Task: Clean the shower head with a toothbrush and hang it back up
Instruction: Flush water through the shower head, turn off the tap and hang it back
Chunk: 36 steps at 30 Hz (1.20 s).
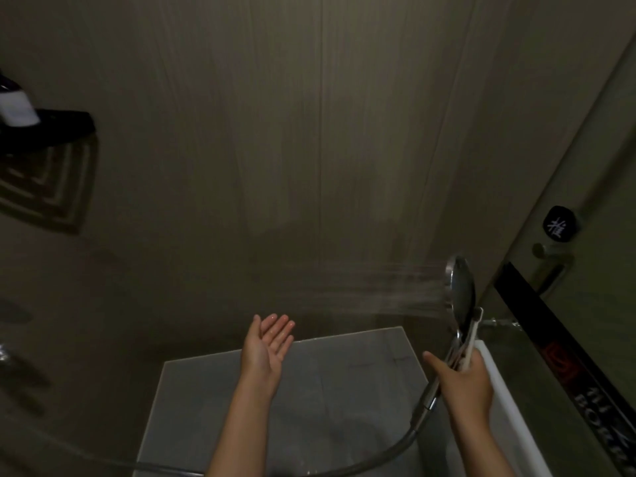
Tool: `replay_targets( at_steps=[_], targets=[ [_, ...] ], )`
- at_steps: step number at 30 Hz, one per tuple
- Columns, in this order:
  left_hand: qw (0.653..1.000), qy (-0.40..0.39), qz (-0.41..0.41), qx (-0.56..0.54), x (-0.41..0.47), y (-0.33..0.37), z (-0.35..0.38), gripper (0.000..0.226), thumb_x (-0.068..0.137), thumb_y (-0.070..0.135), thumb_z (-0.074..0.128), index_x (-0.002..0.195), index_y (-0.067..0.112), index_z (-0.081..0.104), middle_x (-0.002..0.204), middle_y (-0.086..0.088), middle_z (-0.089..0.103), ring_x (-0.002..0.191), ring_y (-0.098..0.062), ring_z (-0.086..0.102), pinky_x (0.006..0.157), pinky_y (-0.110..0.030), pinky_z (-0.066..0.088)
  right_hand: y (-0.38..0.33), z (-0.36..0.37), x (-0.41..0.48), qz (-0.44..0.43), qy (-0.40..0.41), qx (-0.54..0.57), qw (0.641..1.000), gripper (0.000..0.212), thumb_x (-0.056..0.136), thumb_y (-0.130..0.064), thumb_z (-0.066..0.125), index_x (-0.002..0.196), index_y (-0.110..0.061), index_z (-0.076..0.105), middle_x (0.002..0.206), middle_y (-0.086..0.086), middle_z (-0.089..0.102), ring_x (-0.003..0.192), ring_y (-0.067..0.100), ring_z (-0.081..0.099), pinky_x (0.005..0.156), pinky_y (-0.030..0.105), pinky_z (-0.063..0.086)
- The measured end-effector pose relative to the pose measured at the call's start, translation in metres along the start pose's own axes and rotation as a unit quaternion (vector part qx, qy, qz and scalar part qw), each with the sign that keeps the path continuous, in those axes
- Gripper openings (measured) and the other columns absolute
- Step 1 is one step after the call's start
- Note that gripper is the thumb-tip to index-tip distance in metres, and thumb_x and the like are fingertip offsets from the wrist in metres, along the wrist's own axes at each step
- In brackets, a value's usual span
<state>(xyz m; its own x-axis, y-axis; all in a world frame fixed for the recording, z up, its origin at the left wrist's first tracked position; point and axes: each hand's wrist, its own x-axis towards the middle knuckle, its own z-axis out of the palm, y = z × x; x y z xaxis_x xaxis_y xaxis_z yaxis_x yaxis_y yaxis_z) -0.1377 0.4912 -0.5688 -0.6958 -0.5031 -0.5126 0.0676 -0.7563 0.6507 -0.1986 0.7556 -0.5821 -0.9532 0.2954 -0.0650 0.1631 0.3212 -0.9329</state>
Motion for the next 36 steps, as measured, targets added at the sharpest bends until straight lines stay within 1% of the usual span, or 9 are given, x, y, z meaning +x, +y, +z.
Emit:
replay_targets(
  at_steps=[2,5,10,12,15,25,30,33,36],
  targets=[
    [1.0,0.002,0.0,0.002,0.0,-0.001,-0.002,0.041,0.101,0.035,0.03,0.116,0.004,0.053,0.138,-0.021,0.048,0.121,-0.032,0.05,0.099,-0.037,0.037,-0.002,-0.002,-0.001,-0.004,0.009,-0.012,1.0,0.032,0.072,-0.019,0.08,0.093,-0.01,0.056,0.088,0.008,0.061,0.083,0.026,0.056,0.074,0.033,0.043],
    [1.0,0.002,0.002,-0.002,-0.003,-0.003,-0.003,0.047,0.101,0.035,0.029,0.133,0.002,0.043,0.139,-0.021,0.047,0.129,-0.034,0.046,0.101,-0.038,0.036,-0.001,-0.004,0.0,-0.002,0.015,-0.034,0.999,0.035,0.07,-0.024,0.081,0.089,-0.016,0.052,0.086,0.006,0.059,0.081,0.025,0.054,0.079,0.04,0.049],
    [1.0,0.002,0.004,-0.008,-0.005,-0.005,-0.006,0.043,0.101,0.035,0.029,0.127,0.005,0.045,0.14,-0.021,0.047,0.13,-0.034,0.045,0.101,-0.041,0.037,0.0,-0.006,-0.002,-0.007,0.02,-0.056,0.998,0.037,0.067,-0.026,0.083,0.086,-0.015,0.053,0.081,0.005,0.058,0.076,0.025,0.053,0.074,0.037,0.046],
    [1.0,0.003,0.004,-0.013,-0.005,-0.005,-0.008,0.038,0.101,0.035,0.029,0.113,0.006,0.051,0.137,-0.021,0.048,0.127,-0.035,0.047,0.101,-0.042,0.037,0.001,-0.006,-0.003,-0.004,0.02,-0.053,0.998,0.037,0.067,-0.026,0.083,0.085,-0.015,0.053,0.079,0.005,0.057,0.075,0.025,0.053,0.073,0.037,0.046],
    [1.0,0.009,0.007,-0.018,-0.005,-0.004,-0.012,0.035,0.101,0.035,0.03,0.094,0.009,0.053,0.129,-0.02,0.051,0.113,-0.031,0.051,0.099,-0.042,0.039,0.001,-0.007,-0.005,-0.004,0.017,-0.05,0.999,0.036,0.069,-0.025,0.082,0.087,-0.015,0.053,0.082,0.004,0.057,0.076,0.024,0.053,0.074,0.036,0.047],
    [0.999,0.031,0.0,-0.037,-0.006,-0.004,-0.02,0.033,0.101,0.033,0.033,0.091,0.009,0.052,0.116,-0.018,0.053,0.107,-0.03,0.052,0.098,-0.042,0.04,0.001,-0.005,-0.013,-0.003,-0.019,-0.014,1.0,0.024,0.077,-0.013,0.074,0.095,-0.013,0.058,0.088,0.007,0.061,0.082,0.024,0.057,0.079,0.033,0.046],
    [0.998,0.042,-0.004,-0.049,-0.003,-0.004,-0.022,0.033,0.101,0.033,0.032,0.088,0.009,0.052,0.096,-0.014,0.058,0.084,-0.024,0.058,0.099,-0.042,0.039,0.007,0.001,-0.011,0.008,-0.05,-0.004,0.999,0.014,0.078,-0.01,0.071,0.088,-0.012,0.062,0.083,0.008,0.066,0.08,0.027,0.063,0.079,0.043,0.054],
    [0.998,0.043,-0.006,-0.053,0.0,-0.004,-0.024,0.033,0.101,0.033,0.032,0.088,0.009,0.051,0.092,-0.012,0.059,0.083,-0.023,0.058,0.098,-0.042,0.04,0.01,0.005,-0.009,0.013,-0.059,-0.004,0.998,0.013,0.077,-0.01,0.071,0.081,-0.014,0.06,0.079,0.008,0.064,0.076,0.026,0.063,0.077,0.047,0.055],
    [0.998,0.043,-0.006,-0.055,0.001,-0.004,-0.027,0.033,0.101,0.033,0.032,0.088,0.009,0.051,0.093,-0.012,0.059,0.084,-0.023,0.058,0.093,-0.042,0.042,0.012,0.008,-0.006,0.019,-0.082,-0.008,0.996,0.011,0.077,-0.008,0.071,0.079,-0.01,0.06,0.076,0.012,0.064,0.072,0.028,0.063,0.074,0.048,0.056]
  ],
)
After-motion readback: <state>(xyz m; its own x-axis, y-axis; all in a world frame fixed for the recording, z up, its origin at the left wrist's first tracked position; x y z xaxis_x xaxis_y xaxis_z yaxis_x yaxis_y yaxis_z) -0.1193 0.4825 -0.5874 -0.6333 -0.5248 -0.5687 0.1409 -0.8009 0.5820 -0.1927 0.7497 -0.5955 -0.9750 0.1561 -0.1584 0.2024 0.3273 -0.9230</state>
